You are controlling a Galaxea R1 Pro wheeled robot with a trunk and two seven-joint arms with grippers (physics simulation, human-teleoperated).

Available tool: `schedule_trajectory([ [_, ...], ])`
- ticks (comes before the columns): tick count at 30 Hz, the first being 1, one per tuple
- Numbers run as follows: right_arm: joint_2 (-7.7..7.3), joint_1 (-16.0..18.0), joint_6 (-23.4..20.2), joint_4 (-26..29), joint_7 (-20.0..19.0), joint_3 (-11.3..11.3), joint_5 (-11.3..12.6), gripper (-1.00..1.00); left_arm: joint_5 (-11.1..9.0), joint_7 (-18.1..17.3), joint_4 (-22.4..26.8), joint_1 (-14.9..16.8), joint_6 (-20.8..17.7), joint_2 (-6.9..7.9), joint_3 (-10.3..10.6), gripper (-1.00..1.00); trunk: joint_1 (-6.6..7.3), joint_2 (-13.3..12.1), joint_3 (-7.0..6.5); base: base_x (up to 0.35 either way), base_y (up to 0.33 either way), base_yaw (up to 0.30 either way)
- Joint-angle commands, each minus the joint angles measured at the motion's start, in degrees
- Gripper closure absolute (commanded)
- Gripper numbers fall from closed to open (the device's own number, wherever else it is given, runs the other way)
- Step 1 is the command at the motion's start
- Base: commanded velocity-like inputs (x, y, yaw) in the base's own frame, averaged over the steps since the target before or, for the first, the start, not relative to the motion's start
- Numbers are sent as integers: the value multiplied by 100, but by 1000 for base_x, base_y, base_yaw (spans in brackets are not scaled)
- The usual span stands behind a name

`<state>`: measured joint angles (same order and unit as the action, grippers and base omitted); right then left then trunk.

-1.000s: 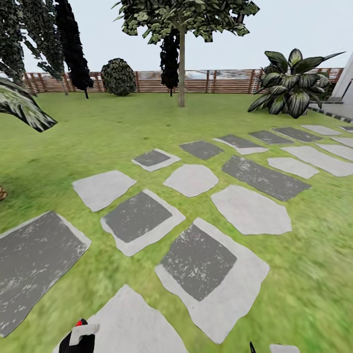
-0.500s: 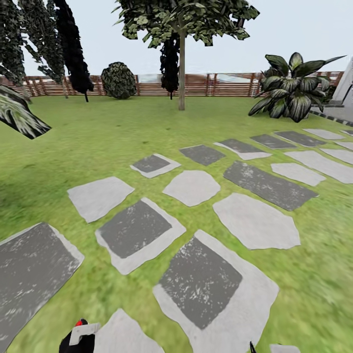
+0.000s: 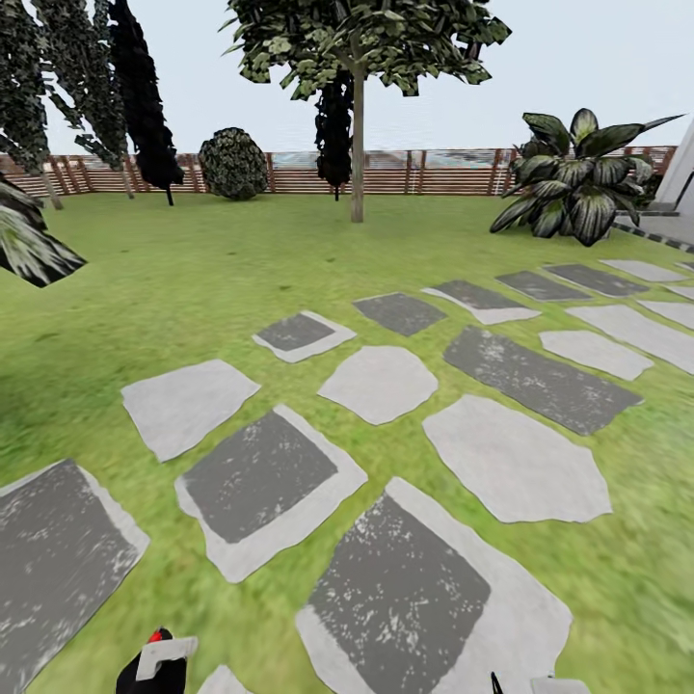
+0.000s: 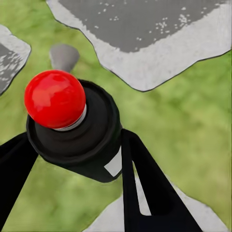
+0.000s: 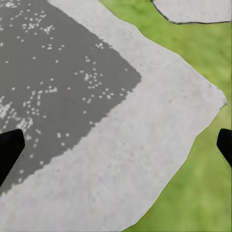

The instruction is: In the garden, pick up the pesticide atomizer on the floor and spray pesticide onto both trees until each tree trunk is fully covered.

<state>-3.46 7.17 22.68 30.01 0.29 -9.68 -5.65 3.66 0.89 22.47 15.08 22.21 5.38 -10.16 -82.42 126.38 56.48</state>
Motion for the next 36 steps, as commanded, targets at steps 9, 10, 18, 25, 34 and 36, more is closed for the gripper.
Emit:
schedule_trajectory([
  [9,4,4,17,-4,0,-33,-59,-100,38,7,-6,4,21,-2,-21,100,-2,1,5,337,0,0],
  [10,4,4,17,-4,-2,-33,-59,-100,38,7,-6,4,21,-2,-21,100,-2,1,5,337,0,0],
  [18,1,4,17,-4,-3,-34,-59,-100,38,7,-6,4,21,-2,-21,100,-2,1,5,337,0,0],
  [25,-4,4,17,-4,-1,-32,-59,-100,39,7,-6,4,21,-2,-21,100,-2,1,5,337,0,0],
  [34,3,4,12,-18,-2,-17,-63,-100,39,7,-6,4,22,-2,-21,100,-2,1,5,337,0,0],
  [36,3,4,14,-19,-3,-17,-66,-100,39,7,-11,4,22,-2,-21,100,-2,1,5,337,0,0],
])
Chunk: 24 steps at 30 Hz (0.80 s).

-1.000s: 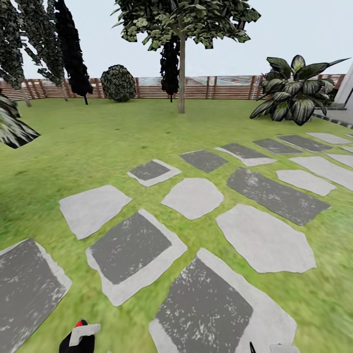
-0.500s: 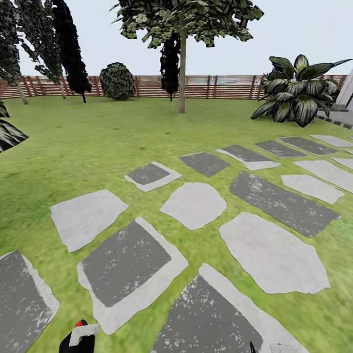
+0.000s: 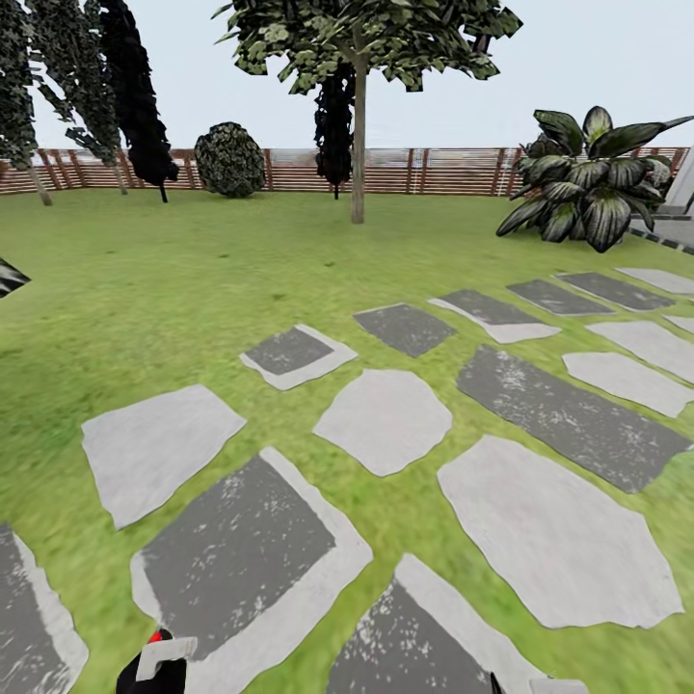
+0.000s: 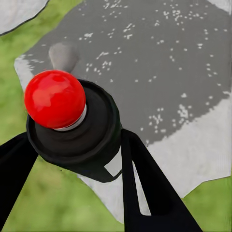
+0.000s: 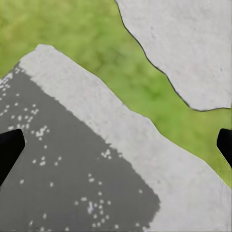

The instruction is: In the garden, pick up the pesticide atomizer on the floor and spray pesticide onto both trees until each tree trunk is fully covered.

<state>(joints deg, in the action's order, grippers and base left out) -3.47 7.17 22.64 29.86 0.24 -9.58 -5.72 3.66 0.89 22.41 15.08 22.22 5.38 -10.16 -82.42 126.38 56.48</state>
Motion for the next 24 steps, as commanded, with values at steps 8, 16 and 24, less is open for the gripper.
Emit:
schedule_trajectory([
  [8,-29,4,21,10,10,-51,-52,-100,42,7,-16,4,19,-3,-17,100,-2,1,5,337,0,0],
  [16,-23,4,21,3,11,-50,-52,-100,39,7,-17,4,20,-6,-15,100,-2,1,5,337,0,0],
  [24,-24,4,21,9,11,-59,-43,-100,38,7,-15,4,27,-5,-16,100,-2,1,5,337,0,0],
])
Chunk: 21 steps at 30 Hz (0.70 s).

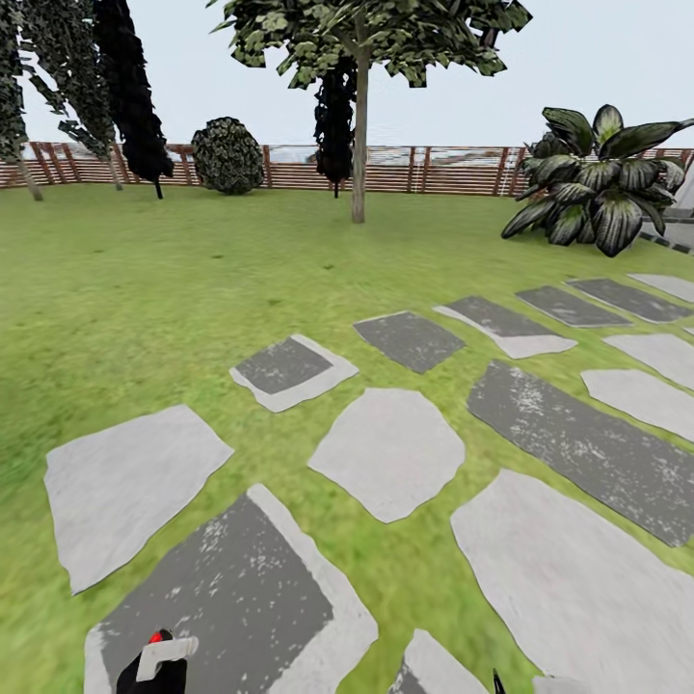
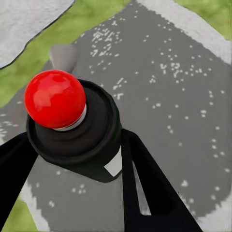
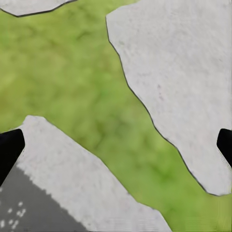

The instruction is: In the garden, pick up the pesticide atomizer on the floor and spray pesticide onto both trees until each tree trunk is fully covered.

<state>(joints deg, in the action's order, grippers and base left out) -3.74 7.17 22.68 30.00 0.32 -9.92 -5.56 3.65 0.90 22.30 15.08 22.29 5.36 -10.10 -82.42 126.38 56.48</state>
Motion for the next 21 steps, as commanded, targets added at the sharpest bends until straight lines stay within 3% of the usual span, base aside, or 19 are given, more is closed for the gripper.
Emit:
schedule_trajectory([
  [1,4,4,19,-4,3,-30,-55,-100,39,7,-5,4,21,-4,-20,100,-2,1,5,337,0,0],
  [12,-1,4,18,0,3,-53,-44,-100,39,7,-2,4,21,-5,-21,100,-2,1,5,337,0,0],
  [15,1,4,17,2,3,-299,-42,-100,39,7,-4,4,19,-5,-21,100,-2,1,5,337,0,0],
  [18,4,4,11,-2,-1,-682,-51,-100,39,7,-6,4,21,-7,-20,100,-2,1,5,337,0,0],
  [21,8,4,9,-8,-5,-814,-64,-100,39,7,-6,4,21,-8,-19,100,-2,1,5,337,0,0],
])
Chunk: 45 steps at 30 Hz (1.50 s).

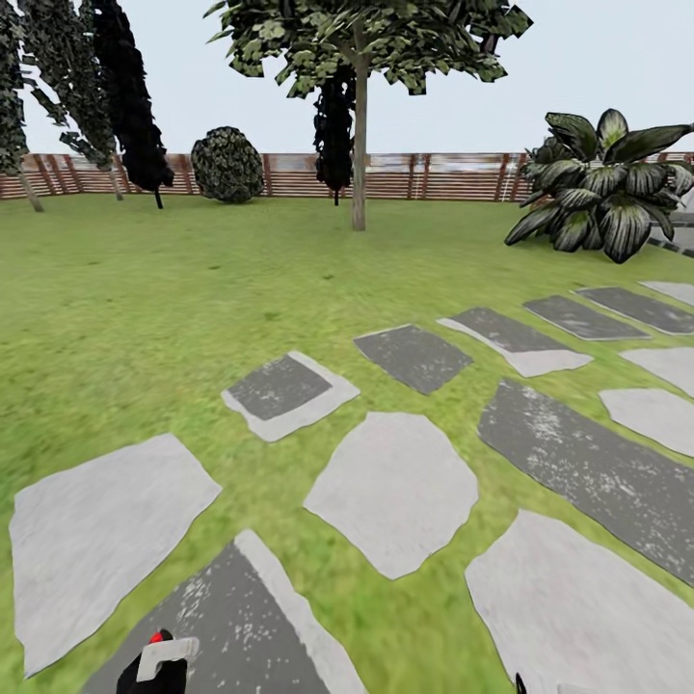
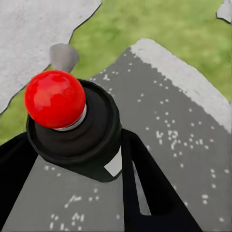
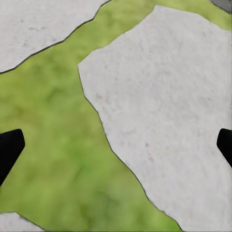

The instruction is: In the garden, pick up the pesticide atomizer on the floor and spray pesticide onto both trees until each tree trunk is fully covered.

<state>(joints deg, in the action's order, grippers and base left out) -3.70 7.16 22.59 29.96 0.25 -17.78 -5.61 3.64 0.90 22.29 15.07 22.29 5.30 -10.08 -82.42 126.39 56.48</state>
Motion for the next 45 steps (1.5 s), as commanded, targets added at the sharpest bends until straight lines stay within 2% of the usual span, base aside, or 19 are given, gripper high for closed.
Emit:
schedule_trajectory([
  [1,5,5,18,-5,2,-34,-60,-100,40,7,-5,5,21,-3,-20,100,-3,0,4,337,0,0],
  [45,36,5,18,-8,-7,-50,-65,-100,40,6,-14,5,21,-3,-21,100,-3,0,4,337,0,0],
])
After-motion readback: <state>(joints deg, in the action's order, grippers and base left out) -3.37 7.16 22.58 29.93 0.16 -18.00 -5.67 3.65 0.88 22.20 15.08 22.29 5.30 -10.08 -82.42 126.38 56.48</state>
